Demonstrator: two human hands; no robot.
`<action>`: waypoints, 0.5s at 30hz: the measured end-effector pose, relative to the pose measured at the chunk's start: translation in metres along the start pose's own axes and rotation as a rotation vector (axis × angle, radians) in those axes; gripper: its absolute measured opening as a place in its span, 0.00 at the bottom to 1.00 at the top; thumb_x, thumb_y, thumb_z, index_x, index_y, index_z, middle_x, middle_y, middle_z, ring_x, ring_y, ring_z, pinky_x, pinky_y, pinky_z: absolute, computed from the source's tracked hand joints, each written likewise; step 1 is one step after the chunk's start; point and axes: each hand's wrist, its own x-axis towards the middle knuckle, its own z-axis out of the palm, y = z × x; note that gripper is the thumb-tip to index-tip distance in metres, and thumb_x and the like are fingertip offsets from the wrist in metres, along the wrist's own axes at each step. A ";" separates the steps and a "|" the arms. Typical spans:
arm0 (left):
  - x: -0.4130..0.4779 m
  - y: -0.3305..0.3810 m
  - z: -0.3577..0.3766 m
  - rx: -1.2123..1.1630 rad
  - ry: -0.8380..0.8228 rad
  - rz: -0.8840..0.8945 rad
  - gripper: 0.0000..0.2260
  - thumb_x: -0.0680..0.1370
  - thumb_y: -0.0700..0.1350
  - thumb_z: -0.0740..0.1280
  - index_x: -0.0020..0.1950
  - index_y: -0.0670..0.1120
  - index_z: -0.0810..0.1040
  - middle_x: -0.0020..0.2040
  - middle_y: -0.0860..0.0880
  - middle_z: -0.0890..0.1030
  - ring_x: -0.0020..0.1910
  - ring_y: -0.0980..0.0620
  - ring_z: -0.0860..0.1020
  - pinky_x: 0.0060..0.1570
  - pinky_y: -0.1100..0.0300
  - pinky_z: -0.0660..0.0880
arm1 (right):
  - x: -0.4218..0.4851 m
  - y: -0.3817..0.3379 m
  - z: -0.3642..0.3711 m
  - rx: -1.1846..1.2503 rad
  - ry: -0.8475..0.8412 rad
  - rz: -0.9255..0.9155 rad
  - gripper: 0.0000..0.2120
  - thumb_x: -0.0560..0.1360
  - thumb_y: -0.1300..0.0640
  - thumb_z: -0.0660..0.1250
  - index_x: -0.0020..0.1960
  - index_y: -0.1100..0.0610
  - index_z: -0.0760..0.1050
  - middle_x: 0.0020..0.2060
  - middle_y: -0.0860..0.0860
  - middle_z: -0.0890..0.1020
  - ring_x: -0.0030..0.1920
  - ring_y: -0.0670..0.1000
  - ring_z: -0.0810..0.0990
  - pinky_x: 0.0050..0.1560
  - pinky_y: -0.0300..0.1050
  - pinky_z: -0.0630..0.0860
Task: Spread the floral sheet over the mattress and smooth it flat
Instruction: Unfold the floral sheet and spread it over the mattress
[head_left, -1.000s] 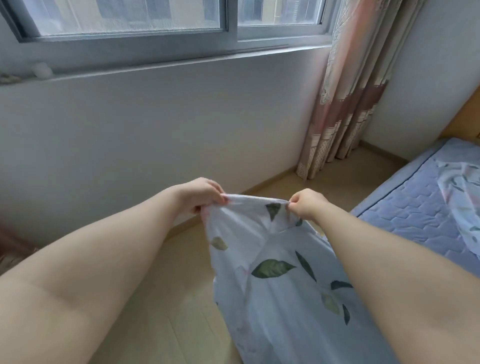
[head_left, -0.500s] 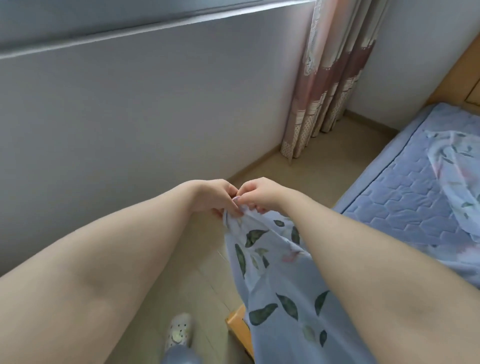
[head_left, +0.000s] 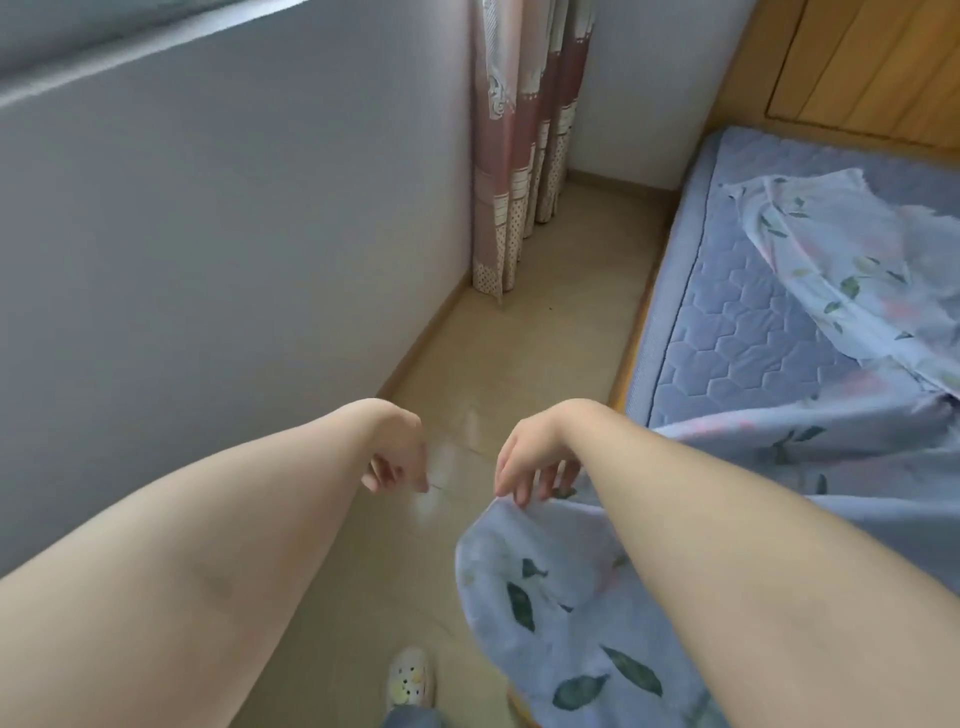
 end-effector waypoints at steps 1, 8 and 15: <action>0.004 -0.003 -0.010 0.006 0.049 0.026 0.11 0.76 0.41 0.67 0.57 0.40 0.76 0.38 0.47 0.75 0.31 0.52 0.73 0.24 0.64 0.73 | 0.008 -0.008 0.003 0.042 -0.018 0.005 0.09 0.77 0.52 0.64 0.55 0.52 0.75 0.37 0.48 0.79 0.34 0.49 0.74 0.37 0.41 0.70; 0.038 -0.001 -0.060 0.008 0.257 0.209 0.06 0.78 0.41 0.59 0.49 0.45 0.75 0.39 0.45 0.76 0.28 0.51 0.73 0.26 0.64 0.73 | 0.037 -0.025 -0.016 0.189 0.398 0.074 0.15 0.79 0.57 0.56 0.62 0.58 0.74 0.45 0.53 0.76 0.30 0.48 0.71 0.29 0.36 0.66; 0.064 0.048 -0.091 0.007 0.344 0.427 0.09 0.77 0.39 0.55 0.47 0.47 0.73 0.33 0.51 0.75 0.28 0.55 0.74 0.29 0.63 0.73 | 0.029 0.005 -0.052 0.373 0.589 0.176 0.05 0.79 0.59 0.56 0.50 0.56 0.71 0.32 0.49 0.71 0.28 0.48 0.69 0.22 0.34 0.63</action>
